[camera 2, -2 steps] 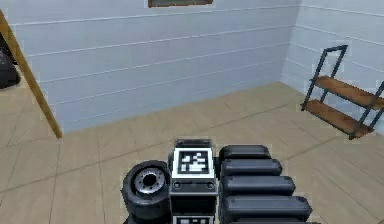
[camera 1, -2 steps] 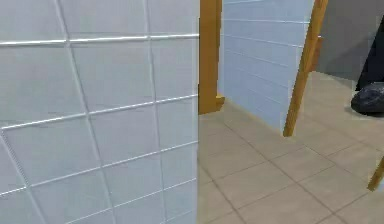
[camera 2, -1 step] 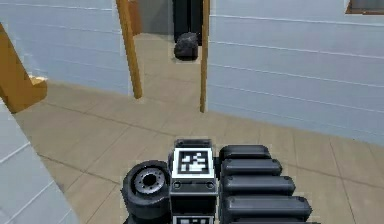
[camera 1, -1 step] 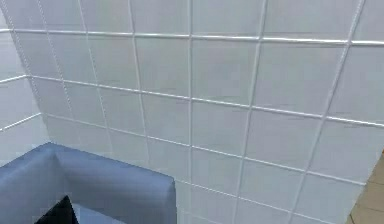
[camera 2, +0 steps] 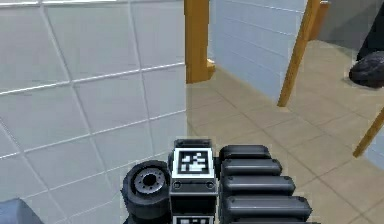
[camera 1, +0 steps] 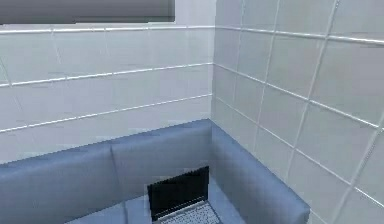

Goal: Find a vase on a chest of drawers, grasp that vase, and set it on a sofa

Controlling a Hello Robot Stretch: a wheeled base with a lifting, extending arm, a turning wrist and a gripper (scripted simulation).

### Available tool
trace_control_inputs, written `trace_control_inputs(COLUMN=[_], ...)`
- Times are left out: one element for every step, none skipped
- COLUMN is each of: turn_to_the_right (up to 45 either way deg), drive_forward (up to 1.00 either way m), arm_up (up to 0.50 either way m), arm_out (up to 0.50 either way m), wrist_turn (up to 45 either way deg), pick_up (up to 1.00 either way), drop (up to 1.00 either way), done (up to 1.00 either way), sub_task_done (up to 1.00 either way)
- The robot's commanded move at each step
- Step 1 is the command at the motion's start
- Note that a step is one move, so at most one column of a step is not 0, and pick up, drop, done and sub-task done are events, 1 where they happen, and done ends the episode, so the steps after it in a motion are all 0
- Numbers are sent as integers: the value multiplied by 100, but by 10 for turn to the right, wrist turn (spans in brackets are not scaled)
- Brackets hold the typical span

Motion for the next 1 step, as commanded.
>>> trace_control_inputs(turn_to_the_right=[-450], drive_forward=[0], arm_up=[0], arm_out=[0], wrist_turn=[0], pick_up=[0], drop=[0], done=[0], sub_task_done=[0])
